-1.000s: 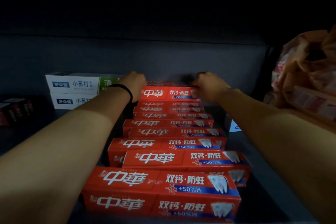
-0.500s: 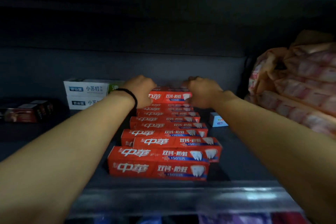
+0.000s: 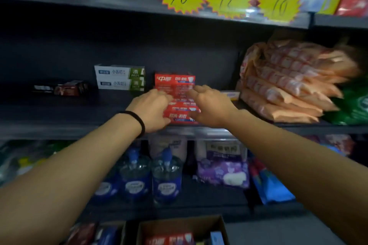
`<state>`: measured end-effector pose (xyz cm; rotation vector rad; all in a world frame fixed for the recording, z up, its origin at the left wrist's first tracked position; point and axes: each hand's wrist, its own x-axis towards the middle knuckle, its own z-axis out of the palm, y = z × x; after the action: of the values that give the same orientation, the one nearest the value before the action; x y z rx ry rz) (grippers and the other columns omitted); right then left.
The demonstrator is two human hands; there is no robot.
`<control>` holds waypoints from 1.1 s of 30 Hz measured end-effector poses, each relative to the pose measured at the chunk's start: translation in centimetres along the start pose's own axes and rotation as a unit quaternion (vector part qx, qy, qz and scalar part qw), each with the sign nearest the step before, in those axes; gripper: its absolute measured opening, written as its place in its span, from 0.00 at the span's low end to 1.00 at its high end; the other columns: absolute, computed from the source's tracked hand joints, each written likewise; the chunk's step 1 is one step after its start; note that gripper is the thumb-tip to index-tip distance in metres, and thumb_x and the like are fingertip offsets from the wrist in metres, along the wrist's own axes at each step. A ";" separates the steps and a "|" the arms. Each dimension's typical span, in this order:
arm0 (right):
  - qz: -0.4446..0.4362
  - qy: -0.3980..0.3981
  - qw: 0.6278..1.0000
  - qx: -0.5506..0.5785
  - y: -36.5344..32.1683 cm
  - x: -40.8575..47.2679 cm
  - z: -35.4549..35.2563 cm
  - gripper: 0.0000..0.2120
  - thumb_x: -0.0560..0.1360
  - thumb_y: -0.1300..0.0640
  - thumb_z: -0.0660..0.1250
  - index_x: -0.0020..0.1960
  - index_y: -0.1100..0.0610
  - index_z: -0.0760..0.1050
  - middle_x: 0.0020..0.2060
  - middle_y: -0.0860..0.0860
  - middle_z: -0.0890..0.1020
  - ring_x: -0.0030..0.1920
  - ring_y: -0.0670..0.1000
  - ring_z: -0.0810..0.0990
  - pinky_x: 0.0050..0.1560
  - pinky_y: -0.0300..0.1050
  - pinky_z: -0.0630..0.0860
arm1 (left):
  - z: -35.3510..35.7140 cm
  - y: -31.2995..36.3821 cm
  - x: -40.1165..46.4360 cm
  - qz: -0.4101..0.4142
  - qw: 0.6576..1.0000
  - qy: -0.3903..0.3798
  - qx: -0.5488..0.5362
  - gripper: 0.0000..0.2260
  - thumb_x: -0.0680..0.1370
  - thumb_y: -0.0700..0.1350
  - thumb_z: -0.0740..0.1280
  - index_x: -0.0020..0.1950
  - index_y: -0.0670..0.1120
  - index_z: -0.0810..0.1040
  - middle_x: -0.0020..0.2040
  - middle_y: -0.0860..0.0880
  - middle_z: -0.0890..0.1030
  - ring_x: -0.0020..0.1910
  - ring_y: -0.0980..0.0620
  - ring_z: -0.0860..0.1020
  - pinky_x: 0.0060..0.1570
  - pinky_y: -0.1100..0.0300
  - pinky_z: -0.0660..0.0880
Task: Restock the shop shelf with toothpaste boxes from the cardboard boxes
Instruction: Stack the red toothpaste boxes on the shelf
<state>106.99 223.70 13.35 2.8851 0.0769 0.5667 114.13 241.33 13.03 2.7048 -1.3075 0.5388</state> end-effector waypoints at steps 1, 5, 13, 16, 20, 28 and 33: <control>-0.002 0.004 1.000 0.011 -0.9 -1.7 0.2 0.27 0.73 0.48 0.67 0.68 0.57 0.67 0.62 0.55 0.74 0.62 0.57 0.71 0.56 0.51 0.70 | 0.3 0.7 -1.4 0.002 1.000 -0.006 -0.003 0.23 0.72 0.52 0.70 0.66 0.48 0.72 0.62 0.48 0.74 0.62 0.47 0.71 0.57 0.51 0.73; -0.013 -0.022 0.999 0.041 -3.9 -7.9 2.4 0.26 0.74 0.47 0.66 0.68 0.56 0.67 0.61 0.54 0.74 0.62 0.56 0.71 0.58 0.50 0.69 | 3.0 3.5 -6.6 0.007 0.998 -0.054 -0.024 0.21 0.72 0.52 0.70 0.63 0.47 0.72 0.61 0.49 0.74 0.61 0.49 0.70 0.56 0.49 0.74; -0.006 -0.146 0.985 0.086 -7.6 -16.8 12.1 0.26 0.75 0.49 0.66 0.69 0.56 0.66 0.62 0.54 0.72 0.62 0.56 0.70 0.59 0.51 0.70 | 13.9 6.9 -14.5 -0.029 0.982 -0.176 -0.068 0.23 0.72 0.52 0.69 0.65 0.47 0.71 0.62 0.48 0.73 0.62 0.47 0.70 0.55 0.51 0.74; -0.007 -0.210 0.972 0.104 -8.7 -19.6 16.7 0.25 0.75 0.53 0.65 0.69 0.57 0.66 0.62 0.54 0.72 0.63 0.55 0.70 0.59 0.49 0.67 | 19.1 7.2 -17.0 -0.046 0.964 -0.247 -0.090 0.23 0.73 0.51 0.69 0.66 0.48 0.70 0.63 0.48 0.73 0.63 0.48 0.70 0.57 0.51 0.73; 0.004 -0.275 0.950 0.151 -10.0 -22.0 23.3 0.26 0.75 0.46 0.66 0.69 0.55 0.67 0.63 0.53 0.73 0.63 0.54 0.71 0.63 0.49 0.67 | 24.7 7.1 -19.5 -0.073 0.938 -0.312 -0.133 0.18 0.74 0.49 0.68 0.63 0.52 0.73 0.62 0.50 0.75 0.60 0.50 0.74 0.57 0.53 0.75; -0.025 -0.377 0.910 0.173 -12.7 -23.8 32.3 0.28 0.75 0.48 0.68 0.72 0.53 0.64 0.70 0.52 0.70 0.70 0.54 0.66 0.71 0.53 0.60 | 34.4 7.5 -22.2 -0.037 0.891 -0.432 -0.137 0.20 0.76 0.45 0.66 0.68 0.50 0.71 0.66 0.47 0.74 0.63 0.47 0.73 0.62 0.53 0.72; -0.010 -0.394 0.901 0.182 -11.9 -23.2 35.0 0.29 0.75 0.49 0.68 0.72 0.51 0.62 0.71 0.51 0.67 0.72 0.53 0.64 0.72 0.53 0.59 | 39.1 8.5 -23.6 -0.042 0.844 -0.507 -0.173 0.20 0.76 0.44 0.67 0.67 0.47 0.72 0.64 0.45 0.75 0.62 0.46 0.75 0.63 0.54 0.72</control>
<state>98.66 226.80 -29.35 3.2111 0.0940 -0.7175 104.84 244.48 -32.36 2.6909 -1.1997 -1.1947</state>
